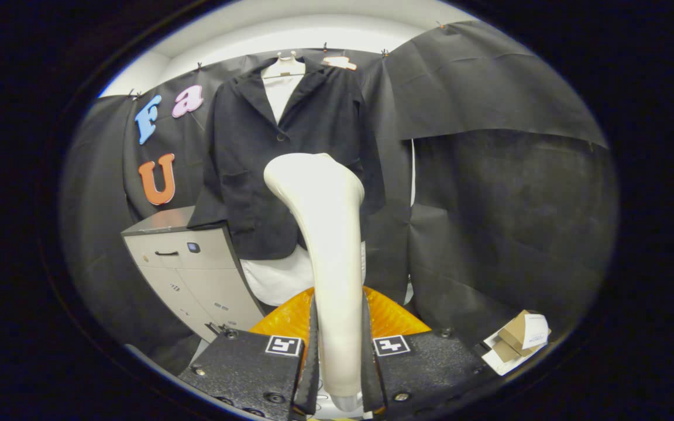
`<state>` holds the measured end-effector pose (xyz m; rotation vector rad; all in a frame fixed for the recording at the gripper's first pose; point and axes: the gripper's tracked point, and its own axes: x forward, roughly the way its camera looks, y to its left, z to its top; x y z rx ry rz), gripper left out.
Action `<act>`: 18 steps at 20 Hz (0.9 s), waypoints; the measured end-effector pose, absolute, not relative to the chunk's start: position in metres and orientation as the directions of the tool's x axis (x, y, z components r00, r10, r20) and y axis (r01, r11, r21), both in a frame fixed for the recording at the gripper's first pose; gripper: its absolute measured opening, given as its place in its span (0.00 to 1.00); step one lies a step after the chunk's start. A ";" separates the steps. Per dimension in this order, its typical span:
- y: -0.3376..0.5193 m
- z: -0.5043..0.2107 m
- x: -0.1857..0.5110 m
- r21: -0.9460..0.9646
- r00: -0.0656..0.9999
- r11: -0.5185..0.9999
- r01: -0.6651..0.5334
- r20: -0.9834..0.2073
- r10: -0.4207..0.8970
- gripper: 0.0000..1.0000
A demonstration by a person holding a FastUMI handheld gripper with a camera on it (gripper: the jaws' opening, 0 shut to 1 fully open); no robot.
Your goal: Iron the clothes twice with a garment steamer, once on the left side and once on the right side.
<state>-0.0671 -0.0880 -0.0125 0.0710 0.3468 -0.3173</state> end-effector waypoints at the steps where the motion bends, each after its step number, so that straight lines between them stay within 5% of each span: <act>1: -0.087 -0.006 -0.077 0.017 0.895 0.948 0.317 -0.336 -0.293 0.32; 18: -0.092 0.036 -0.156 0.000 0.947 0.989 0.147 -0.289 -0.141 0.32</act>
